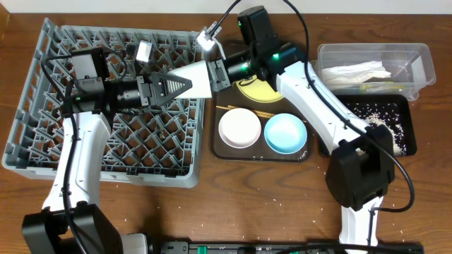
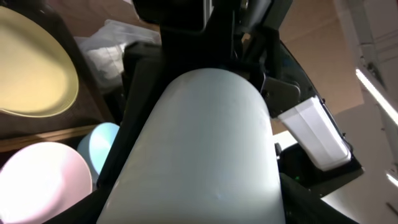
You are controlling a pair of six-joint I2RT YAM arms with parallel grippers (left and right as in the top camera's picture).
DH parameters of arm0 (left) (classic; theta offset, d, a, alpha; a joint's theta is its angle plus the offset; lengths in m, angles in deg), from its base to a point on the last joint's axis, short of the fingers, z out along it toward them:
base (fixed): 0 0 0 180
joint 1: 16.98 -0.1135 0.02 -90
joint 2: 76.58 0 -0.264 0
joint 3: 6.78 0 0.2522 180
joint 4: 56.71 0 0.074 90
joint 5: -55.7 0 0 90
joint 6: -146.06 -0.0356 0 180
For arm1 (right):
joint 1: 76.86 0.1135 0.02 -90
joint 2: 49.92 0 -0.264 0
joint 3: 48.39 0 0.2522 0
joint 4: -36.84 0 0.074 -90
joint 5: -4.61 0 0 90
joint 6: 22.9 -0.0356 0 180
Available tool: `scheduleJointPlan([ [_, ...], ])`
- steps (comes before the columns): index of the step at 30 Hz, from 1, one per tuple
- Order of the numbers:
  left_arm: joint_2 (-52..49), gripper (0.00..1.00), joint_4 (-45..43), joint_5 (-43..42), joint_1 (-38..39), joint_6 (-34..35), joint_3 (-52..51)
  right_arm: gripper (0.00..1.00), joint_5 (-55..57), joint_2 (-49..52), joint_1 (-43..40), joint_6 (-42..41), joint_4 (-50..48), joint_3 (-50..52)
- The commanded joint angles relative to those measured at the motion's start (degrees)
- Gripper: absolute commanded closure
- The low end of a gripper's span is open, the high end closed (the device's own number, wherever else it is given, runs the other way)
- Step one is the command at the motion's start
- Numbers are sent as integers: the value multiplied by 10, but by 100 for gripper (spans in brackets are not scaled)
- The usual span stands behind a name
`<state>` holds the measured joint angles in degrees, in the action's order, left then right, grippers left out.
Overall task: Sort waste into correct bins and load items into the dishwasher
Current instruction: 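Lift the white cup with right gripper and hand it to left gripper, then lower the white cup into the dish rack with left gripper and release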
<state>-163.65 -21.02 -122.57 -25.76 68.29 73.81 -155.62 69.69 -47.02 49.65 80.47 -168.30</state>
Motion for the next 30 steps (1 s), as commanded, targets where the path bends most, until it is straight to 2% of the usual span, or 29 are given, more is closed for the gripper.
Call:
scheduleJointPlan([
  [1,3,54,-13,-17,1,-7,19,78,25,15,22,8,10,14],
  [3,3,54,-13,-17,1,-7,19,66,26,15,21,8,10,14],
  [8,3,55,-13,-17,1,-7,19,44,32,15,12,8,8,14],
  [17,3,55,-13,-17,1,-7,19,22,88,15,-55,8,8,14],
  [26,3,55,-13,44,1,-3,19,16,38,14,-151,8,12,14],
  [30,3,55,-12,128,1,43,19,12,41,12,-179,8,14,14],
])
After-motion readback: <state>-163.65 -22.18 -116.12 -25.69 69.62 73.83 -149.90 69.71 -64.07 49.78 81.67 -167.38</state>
